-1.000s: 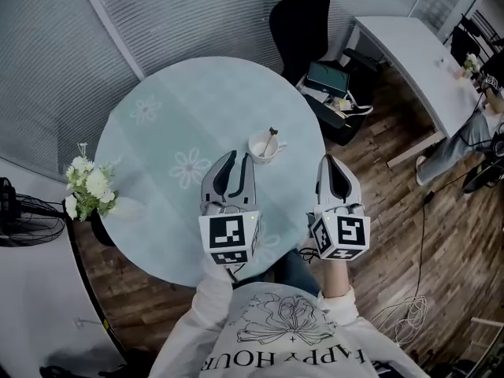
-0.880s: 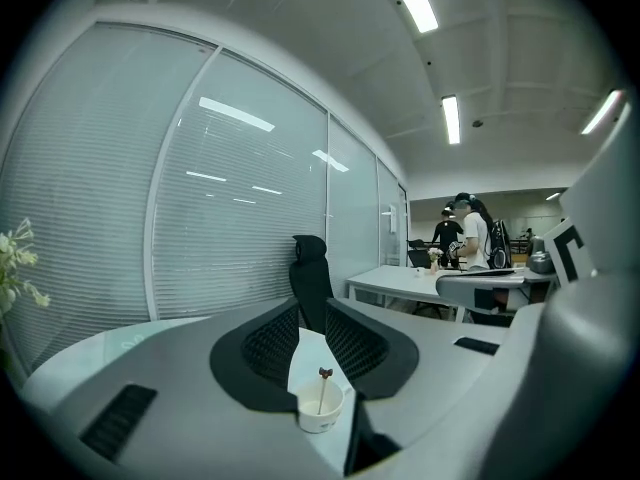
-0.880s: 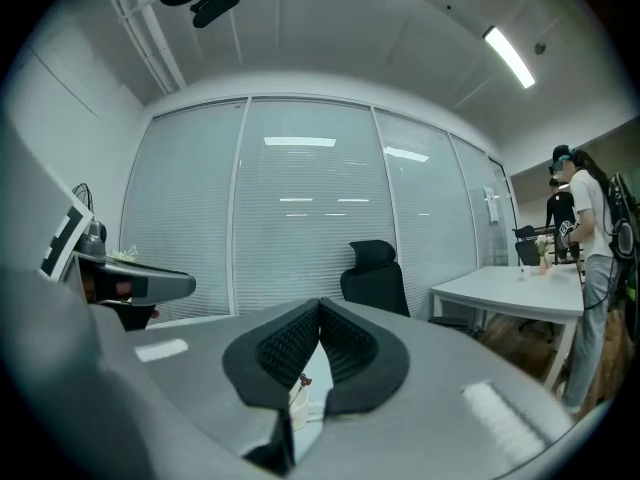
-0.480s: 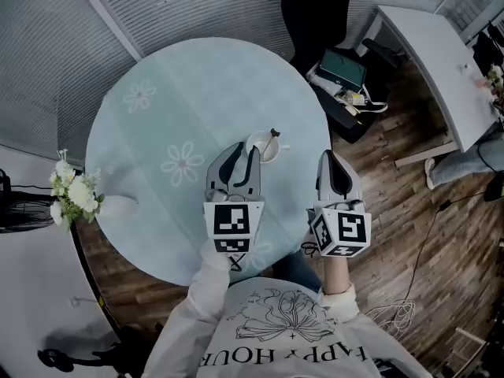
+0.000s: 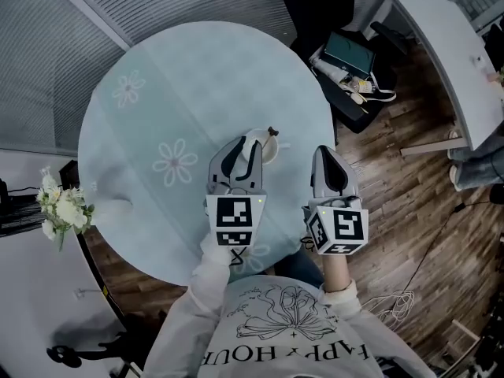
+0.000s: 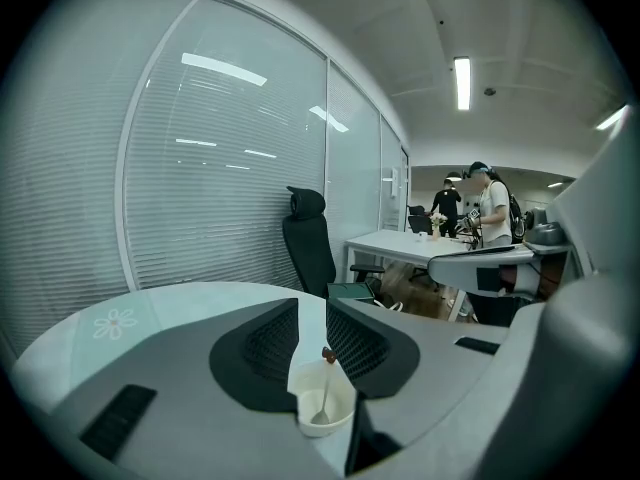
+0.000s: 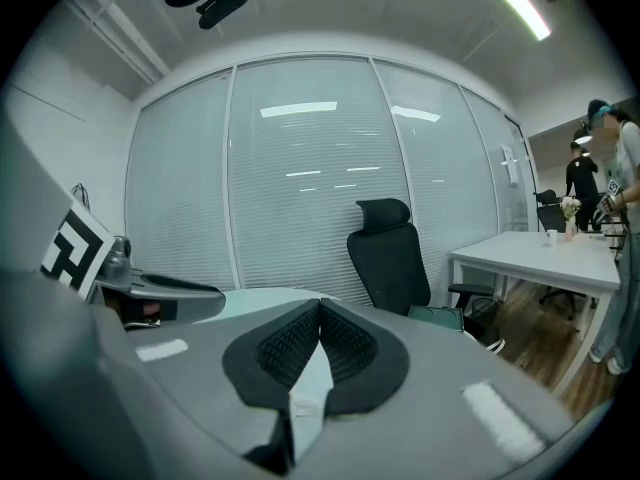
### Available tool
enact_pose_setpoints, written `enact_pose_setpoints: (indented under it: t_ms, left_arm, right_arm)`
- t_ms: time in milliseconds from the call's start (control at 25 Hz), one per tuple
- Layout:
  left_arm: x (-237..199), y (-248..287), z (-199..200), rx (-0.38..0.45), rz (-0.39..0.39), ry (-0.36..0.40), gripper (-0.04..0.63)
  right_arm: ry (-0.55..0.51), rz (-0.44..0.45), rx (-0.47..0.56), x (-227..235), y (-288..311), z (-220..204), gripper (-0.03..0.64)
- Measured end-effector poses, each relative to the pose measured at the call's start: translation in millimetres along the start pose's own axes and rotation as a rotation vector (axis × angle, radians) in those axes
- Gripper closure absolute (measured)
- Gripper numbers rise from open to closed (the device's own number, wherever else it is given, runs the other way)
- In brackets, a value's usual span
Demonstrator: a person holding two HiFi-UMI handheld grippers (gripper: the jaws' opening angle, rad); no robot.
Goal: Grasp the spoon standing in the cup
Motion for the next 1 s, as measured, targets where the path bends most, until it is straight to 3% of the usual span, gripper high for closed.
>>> enact_pose_setpoints:
  t_ms: [680, 1000]
  left_arm:
    - [27, 68, -51, -0.138, -0.074, 0.033, 0.451]
    - [42, 89, -63, -0.189, -0.088, 0.100, 0.407]
  right_arm:
    - [0.056, -0.008, -0.099, 36, 23, -47, 0.606]
    - [0.079, -0.013, -0.127, 48, 21, -62, 0.606]
Point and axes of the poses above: the fingertips, and each gripper's own axes: y forward along the fingers, x to its right, z out of its top, the point moved 7 cm from there along -y, backward along the fingers, and after that the axes turned 15 degrees about z, right-handed, at the moved point
